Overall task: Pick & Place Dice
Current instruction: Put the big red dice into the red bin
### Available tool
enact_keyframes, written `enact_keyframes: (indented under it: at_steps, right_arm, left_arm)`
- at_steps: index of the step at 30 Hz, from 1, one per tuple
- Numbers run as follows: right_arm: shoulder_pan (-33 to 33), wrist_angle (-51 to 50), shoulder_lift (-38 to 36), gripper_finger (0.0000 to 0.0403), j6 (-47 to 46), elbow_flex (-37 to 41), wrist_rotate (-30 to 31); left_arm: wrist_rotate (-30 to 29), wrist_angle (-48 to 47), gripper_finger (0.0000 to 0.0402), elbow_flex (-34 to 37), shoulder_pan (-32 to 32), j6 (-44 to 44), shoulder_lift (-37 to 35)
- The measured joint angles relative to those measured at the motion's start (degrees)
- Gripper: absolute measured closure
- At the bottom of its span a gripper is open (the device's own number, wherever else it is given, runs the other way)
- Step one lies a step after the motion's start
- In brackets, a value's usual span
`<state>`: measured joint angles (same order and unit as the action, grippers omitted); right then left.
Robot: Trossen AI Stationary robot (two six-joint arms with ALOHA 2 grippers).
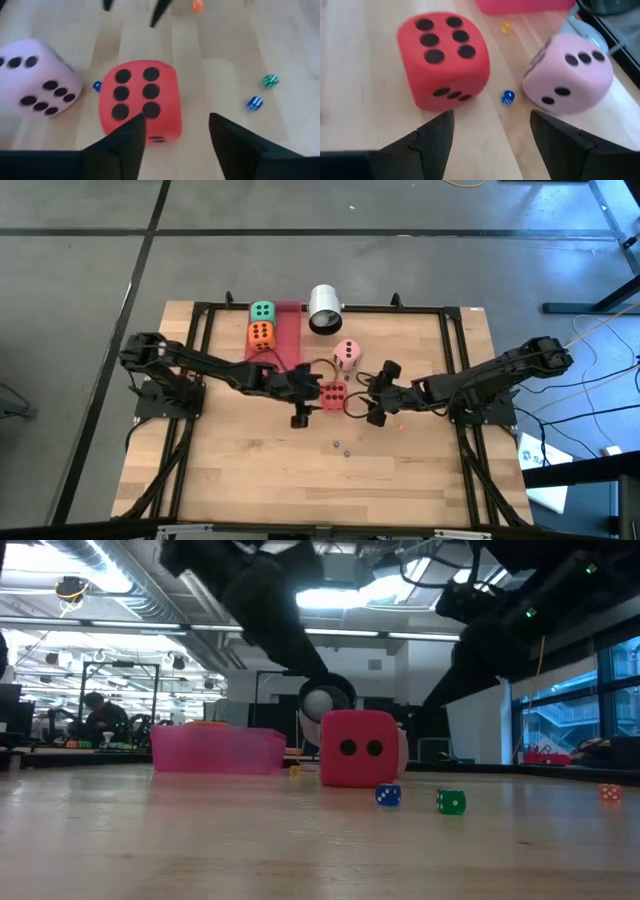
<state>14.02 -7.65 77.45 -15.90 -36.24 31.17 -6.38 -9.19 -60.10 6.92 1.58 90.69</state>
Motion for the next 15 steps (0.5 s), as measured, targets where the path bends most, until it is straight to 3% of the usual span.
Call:
enact_keyframes:
  at_steps: [6,15]
  right_arm:
    - [2.73,-0.42,-0.07,0.0142,-3.21,1.33,1.88]
    - [9.92,-16.24,-1.48,0.0142,-16.25,1.55,12.63]
  left_arm:
    - [-9.09,-13.66,0.0154,-11.75,1.88,-0.81,8.63]
    - [-11.91,-15.49,0.0158,-22.01,4.55,-2.43,16.96]
